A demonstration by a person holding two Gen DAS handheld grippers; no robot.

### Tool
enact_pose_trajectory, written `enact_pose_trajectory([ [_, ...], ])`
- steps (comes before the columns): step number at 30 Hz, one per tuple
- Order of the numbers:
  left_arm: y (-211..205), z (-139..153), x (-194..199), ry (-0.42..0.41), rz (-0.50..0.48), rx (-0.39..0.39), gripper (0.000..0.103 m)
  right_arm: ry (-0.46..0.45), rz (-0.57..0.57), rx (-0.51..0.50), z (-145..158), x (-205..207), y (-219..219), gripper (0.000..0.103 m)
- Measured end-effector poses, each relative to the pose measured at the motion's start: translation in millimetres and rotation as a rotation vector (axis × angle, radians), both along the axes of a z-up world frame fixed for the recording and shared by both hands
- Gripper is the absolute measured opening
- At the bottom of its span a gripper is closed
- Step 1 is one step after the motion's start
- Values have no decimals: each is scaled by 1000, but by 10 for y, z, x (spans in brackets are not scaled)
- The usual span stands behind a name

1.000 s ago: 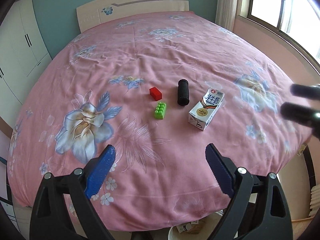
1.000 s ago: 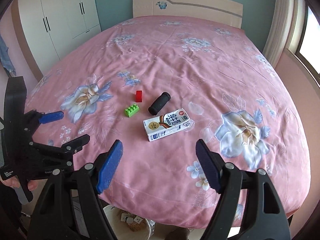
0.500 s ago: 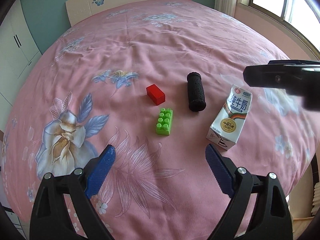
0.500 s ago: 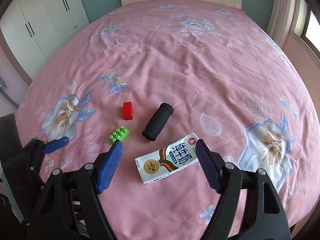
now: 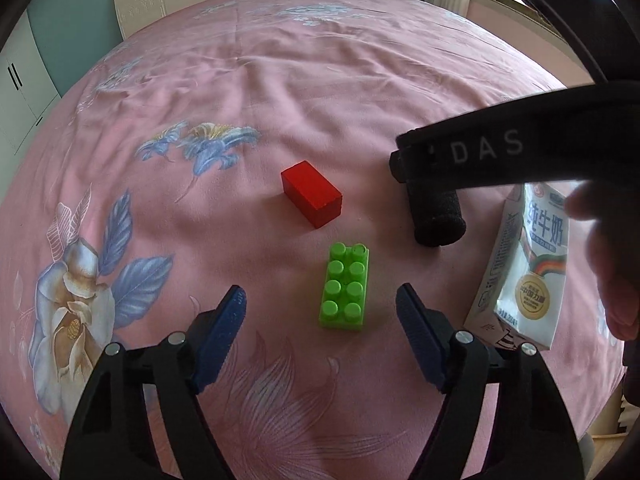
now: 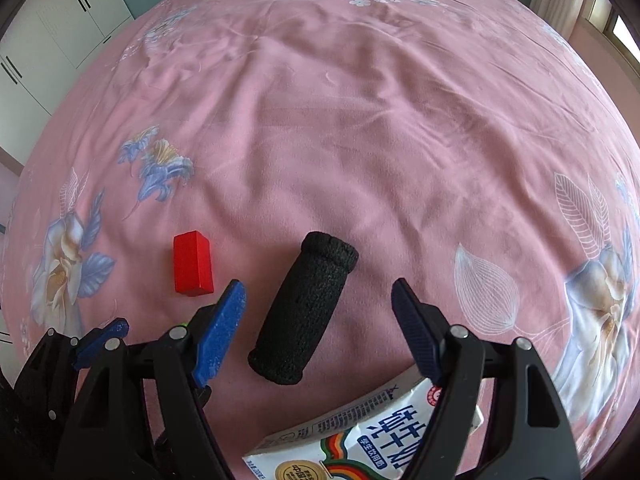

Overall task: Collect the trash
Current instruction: 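Grasp the green Lego brick with left tool while right tool grasps the black foam tube, then carry the green brick and black tube in both tools over the trash bin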

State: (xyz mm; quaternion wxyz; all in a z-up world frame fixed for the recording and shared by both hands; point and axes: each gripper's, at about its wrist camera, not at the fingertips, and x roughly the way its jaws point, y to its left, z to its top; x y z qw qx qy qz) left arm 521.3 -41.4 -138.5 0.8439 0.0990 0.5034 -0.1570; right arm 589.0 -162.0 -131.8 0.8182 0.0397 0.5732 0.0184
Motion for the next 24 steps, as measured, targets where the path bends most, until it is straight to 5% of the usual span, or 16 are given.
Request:
enact_pose_trajectory([
  [2, -19, -61, 41, 18, -4, -12, 72, 18, -14, 16, -99, 58, -14, 73],
  [8, -68, -107, 61, 19, 0, -46, 51, 31, -24, 42, -228, 104, 4, 42],
  [11, -98, -86, 40, 28, -9, -61, 24, 31, -9, 70, -216, 88, 27, 36],
  [24, -31, 414, -173, -23, 33, -62, 24, -64, 30, 47, 490, -244, 70, 35],
])
